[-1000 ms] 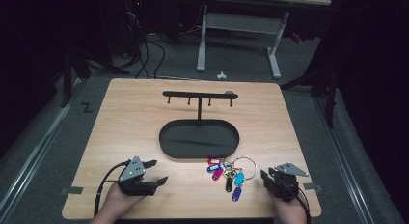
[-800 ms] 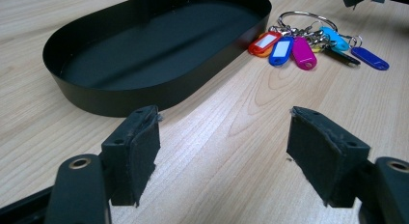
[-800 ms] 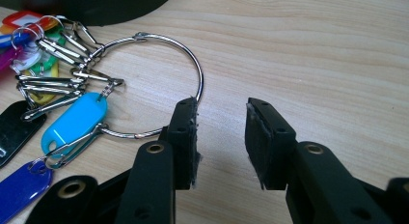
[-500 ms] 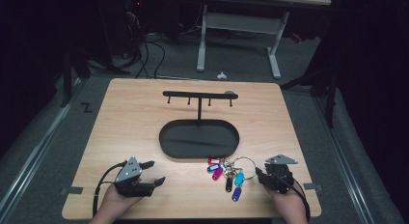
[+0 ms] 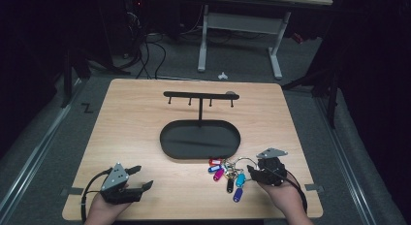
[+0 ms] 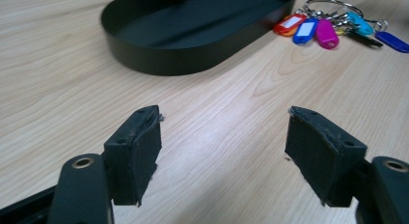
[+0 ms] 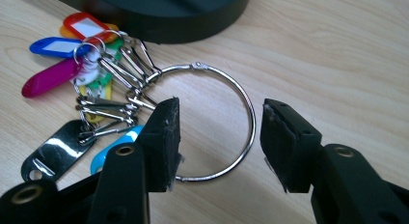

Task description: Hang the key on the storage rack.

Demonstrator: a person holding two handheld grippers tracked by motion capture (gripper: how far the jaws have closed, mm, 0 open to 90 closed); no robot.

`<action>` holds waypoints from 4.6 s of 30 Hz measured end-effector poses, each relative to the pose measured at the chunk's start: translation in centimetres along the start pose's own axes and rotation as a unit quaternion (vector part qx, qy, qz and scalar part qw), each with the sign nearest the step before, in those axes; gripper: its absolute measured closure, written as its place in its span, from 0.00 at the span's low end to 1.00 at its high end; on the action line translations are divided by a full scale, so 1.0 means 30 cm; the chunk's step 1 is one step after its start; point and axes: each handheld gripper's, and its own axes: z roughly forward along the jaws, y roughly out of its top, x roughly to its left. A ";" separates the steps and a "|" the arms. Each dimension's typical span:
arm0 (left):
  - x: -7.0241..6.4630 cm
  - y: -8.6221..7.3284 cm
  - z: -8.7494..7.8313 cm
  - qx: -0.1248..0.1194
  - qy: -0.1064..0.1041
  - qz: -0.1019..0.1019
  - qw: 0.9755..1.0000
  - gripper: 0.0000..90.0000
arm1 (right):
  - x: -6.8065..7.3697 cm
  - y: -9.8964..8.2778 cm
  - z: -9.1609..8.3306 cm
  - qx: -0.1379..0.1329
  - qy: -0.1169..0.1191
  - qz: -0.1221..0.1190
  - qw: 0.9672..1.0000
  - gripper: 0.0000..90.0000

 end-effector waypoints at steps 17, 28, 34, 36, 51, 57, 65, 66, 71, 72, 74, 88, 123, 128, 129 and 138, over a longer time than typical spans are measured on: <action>-0.020 0.006 0.031 0.010 -0.008 0.020 1.000 0.31 | -0.039 0.092 0.026 0.073 0.026 -0.038 0.996 0.45; -0.011 0.006 0.028 0.007 -0.011 0.016 1.000 0.31 | -0.051 0.118 0.036 0.124 0.035 -0.055 0.990 0.44; -0.014 0.006 0.028 0.012 -0.013 0.020 1.000 0.31 | -0.061 0.139 0.052 0.154 0.035 -0.076 0.984 0.43; -0.015 0.005 0.031 0.012 -0.014 0.020 1.000 0.31 | -0.059 0.144 0.058 0.164 0.037 -0.082 0.982 0.43; -0.015 0.005 0.034 0.015 -0.022 0.022 0.999 0.32 | -0.036 0.230 0.139 0.222 0.060 -0.143 0.963 0.32; -0.015 0.005 0.034 0.017 -0.023 0.022 0.999 0.32 | -0.043 0.251 0.171 0.235 0.060 -0.158 0.957 0.40; -0.016 0.005 0.037 0.019 -0.025 0.023 0.999 0.32 | -0.038 0.268 0.223 0.258 0.080 -0.215 0.939 0.61; -0.017 0.005 0.038 0.020 -0.025 0.024 0.999 0.32 | -0.040 0.271 0.227 0.261 0.081 -0.224 0.936 0.63; -0.017 0.004 0.038 0.018 -0.024 0.024 0.999 0.32 | -0.056 0.285 0.254 0.272 0.099 -0.231 0.929 0.68; -0.015 0.005 0.037 0.019 -0.024 0.023 0.999 0.32 | -0.057 0.288 0.261 0.274 0.105 -0.225 0.929 0.70; -0.015 0.005 0.037 0.019 -0.025 0.023 0.999 0.32 | -0.056 0.289 0.269 0.279 0.111 -0.230 0.926 0.71; -0.017 0.005 0.036 0.020 -0.027 0.025 0.999 0.32 | -0.023 0.271 0.251 0.290 0.120 -0.226 0.922 0.96; -0.019 0.004 0.040 0.023 -0.029 0.025 0.999 0.32 | -0.011 0.269 0.092 0.268 0.102 -0.207 0.935 0.97; -0.025 0.006 0.040 0.023 -0.029 0.028 0.999 0.32 | -0.014 0.299 0.001 0.247 0.086 -0.220 0.940 0.97; -0.025 0.006 0.040 0.024 -0.030 0.028 0.999 0.32 | -0.014 0.303 -0.010 0.244 0.084 -0.221 0.941 0.97; -0.024 0.005 0.039 0.023 -0.031 0.025 0.999 0.32 | -0.009 0.355 -0.141 0.210 0.066 -0.231 0.948 0.98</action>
